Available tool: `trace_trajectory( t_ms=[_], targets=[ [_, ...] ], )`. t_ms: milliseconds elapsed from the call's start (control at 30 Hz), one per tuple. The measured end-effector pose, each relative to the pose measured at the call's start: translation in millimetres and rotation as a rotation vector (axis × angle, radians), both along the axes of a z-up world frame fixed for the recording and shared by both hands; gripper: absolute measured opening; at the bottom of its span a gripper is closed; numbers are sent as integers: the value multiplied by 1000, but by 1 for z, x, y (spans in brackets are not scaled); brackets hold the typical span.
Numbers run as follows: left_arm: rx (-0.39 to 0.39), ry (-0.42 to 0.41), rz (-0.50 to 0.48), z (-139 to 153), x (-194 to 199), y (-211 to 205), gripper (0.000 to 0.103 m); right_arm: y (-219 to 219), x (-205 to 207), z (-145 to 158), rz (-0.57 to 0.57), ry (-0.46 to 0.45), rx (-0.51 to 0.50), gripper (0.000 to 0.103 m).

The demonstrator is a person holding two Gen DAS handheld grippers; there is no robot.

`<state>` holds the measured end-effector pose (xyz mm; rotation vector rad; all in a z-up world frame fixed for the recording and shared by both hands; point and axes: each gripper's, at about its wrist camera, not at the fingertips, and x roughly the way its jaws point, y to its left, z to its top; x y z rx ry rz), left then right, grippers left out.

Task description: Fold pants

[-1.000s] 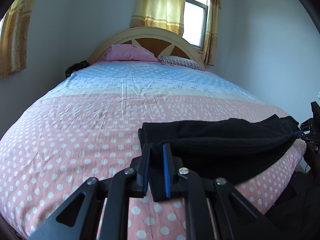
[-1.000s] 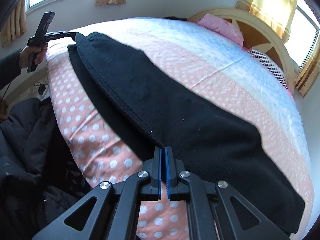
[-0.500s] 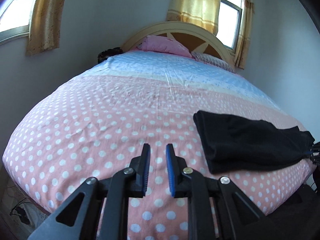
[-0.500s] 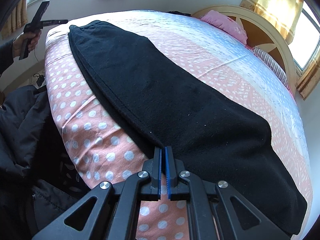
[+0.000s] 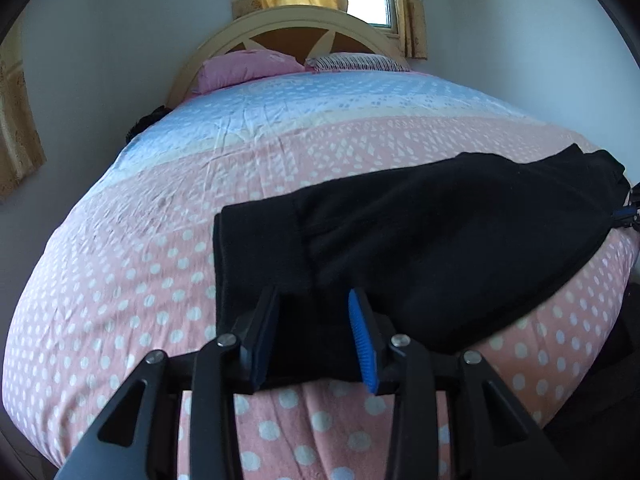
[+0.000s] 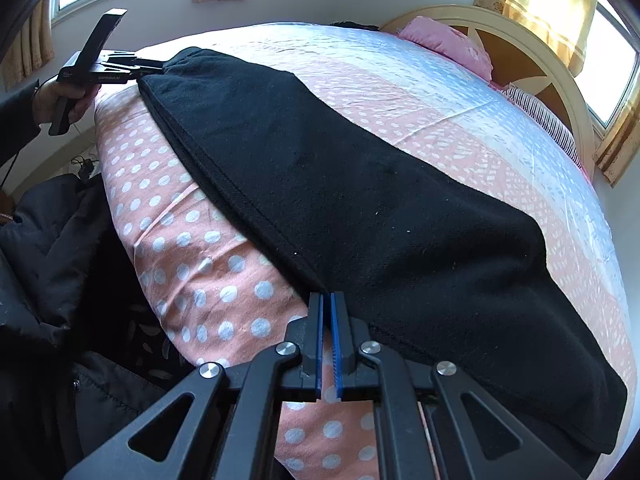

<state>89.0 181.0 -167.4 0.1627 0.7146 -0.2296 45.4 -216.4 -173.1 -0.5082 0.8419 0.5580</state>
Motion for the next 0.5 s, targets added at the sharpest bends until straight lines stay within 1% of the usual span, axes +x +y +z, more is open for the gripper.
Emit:
trace_trajectory(
  t_ms=[100,167,200,233,267,300,367,433,500],
  targets=[
    [-52,16,-5,13,-5,1,40,-3,1,3,-7,6,23,5],
    [-67,-4,-22,27,-10,-4,40,-8,2,6,-22,15,48,5],
    [-63,-27,-43,35,-14,-12,44,-12,2,9,-35,15,67,5],
    [-54,-51,-61,41,-16,-20,48,-18,1,12,-56,6,85,5],
    [-49,-75,-87,48,-18,-31,57,-24,1,15,-73,2,101,5],
    [-54,-92,-119,54,-21,-43,61,-29,1,18,-90,1,118,5],
    [-67,-94,-199,61,-23,-70,61,-40,0,22,-135,-6,146,5],
    [-32,-94,-271,60,-22,-100,61,-48,0,23,-165,-17,157,5],
    [-16,-90,-310,53,-20,-122,61,-49,0,24,-170,-15,180,5]
  ],
)
